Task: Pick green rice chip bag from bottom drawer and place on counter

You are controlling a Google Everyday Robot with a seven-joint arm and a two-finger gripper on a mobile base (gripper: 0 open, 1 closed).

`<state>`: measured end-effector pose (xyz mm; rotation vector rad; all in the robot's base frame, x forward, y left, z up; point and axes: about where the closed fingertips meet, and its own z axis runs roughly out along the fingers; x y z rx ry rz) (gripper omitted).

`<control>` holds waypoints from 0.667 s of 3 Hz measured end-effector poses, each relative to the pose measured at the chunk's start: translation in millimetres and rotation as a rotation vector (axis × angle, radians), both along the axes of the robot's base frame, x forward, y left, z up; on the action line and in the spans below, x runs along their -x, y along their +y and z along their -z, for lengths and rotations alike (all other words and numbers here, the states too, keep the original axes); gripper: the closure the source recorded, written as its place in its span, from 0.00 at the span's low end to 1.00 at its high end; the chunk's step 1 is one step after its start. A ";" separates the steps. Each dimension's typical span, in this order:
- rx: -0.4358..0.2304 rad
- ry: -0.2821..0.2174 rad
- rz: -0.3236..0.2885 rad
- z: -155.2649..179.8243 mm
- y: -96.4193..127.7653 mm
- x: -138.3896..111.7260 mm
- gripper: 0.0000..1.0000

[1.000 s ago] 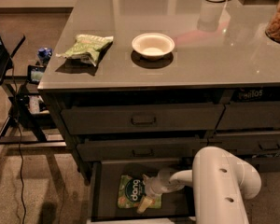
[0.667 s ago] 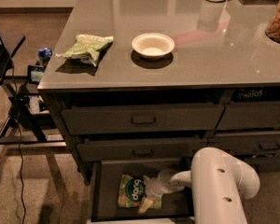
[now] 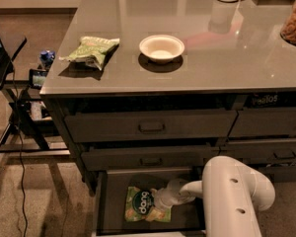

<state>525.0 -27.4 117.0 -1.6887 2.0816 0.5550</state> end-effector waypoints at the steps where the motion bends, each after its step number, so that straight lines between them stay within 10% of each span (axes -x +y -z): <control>1: 0.000 0.000 0.000 0.0 0.0 0.0 0.64; 2: 0.000 0.000 0.000 0.0 0.0 0.0 0.88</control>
Offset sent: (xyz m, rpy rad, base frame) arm 0.0000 0.0000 0.0000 0.0000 0.0000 0.0000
